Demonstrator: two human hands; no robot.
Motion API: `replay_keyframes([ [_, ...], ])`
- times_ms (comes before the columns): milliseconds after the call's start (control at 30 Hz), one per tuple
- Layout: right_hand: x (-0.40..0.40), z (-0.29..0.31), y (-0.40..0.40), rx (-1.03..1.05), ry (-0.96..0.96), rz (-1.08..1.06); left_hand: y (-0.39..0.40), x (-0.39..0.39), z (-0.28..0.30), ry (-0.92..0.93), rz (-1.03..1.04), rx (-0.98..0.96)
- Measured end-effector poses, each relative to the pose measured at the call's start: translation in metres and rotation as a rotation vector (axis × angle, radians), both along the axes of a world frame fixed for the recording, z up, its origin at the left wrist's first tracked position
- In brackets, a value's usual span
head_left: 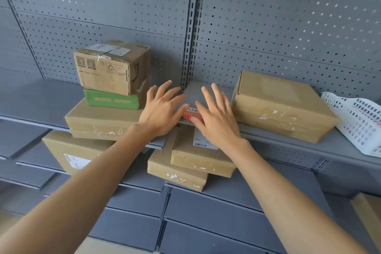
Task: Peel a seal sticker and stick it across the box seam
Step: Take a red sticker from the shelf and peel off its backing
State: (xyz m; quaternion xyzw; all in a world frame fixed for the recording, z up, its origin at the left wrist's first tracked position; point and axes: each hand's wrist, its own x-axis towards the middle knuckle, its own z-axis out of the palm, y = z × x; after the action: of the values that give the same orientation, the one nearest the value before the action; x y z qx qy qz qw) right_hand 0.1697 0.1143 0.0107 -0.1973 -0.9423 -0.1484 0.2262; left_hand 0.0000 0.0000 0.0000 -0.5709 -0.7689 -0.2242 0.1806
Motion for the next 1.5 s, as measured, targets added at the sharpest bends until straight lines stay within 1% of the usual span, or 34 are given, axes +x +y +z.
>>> replay_keyframes([
  [100,0.001,-0.006,0.001,-0.064,-0.005,-0.011,-0.003,-0.004,-0.010,0.020,-0.020,-0.036],
  [200,0.002,-0.011,0.000,-0.100,-0.013,0.000,-0.005,-0.005,-0.021,0.005,-0.059,-0.022],
  [333,0.009,-0.016,0.004,-0.087,0.019,0.069,-0.012,-0.008,-0.028,0.014,-0.118,0.044],
  [467,0.014,-0.020,0.006,-0.075,0.091,0.121,-0.019,-0.010,-0.028,0.021,-0.195,0.067],
  [600,0.018,-0.020,0.005,-0.097,0.141,0.182,-0.024,-0.010,-0.029,0.075,-0.256,0.156],
  [733,0.021,-0.017,0.003,-0.187,0.218,0.207,-0.026,-0.003,-0.025,0.109,-0.256,0.248],
  [800,0.024,-0.014,0.000,-0.256,0.277,0.202,-0.026,-0.002,-0.023,0.139,-0.257,0.271],
  [900,0.033,-0.007,-0.002,-0.435,0.374,0.153,-0.023,-0.003,-0.020,0.157,-0.252,0.279],
  [1000,0.043,0.000,-0.003,-0.581,0.536,0.095,-0.022,0.001,-0.012,0.126,-0.225,0.318],
  [1067,0.049,0.010,-0.007,-0.727,0.634,0.041,-0.019,0.004,-0.005,0.102,-0.200,0.363],
  [1167,0.054,0.022,-0.009,-0.941,0.655,-0.035,-0.012,0.009,0.003,0.096,-0.183,0.393],
  [1233,0.058,0.029,-0.011,-1.061,0.663,-0.043,-0.006,0.013,0.009,0.098,-0.186,0.415],
  [1367,0.069,0.043,-0.014,-1.306,0.745,-0.052,0.006,0.032,0.023,0.112,-0.222,0.500],
  [1500,0.089,0.054,-0.012,-1.428,0.818,-0.047,0.020,0.052,0.032,0.156,-0.314,0.557],
])
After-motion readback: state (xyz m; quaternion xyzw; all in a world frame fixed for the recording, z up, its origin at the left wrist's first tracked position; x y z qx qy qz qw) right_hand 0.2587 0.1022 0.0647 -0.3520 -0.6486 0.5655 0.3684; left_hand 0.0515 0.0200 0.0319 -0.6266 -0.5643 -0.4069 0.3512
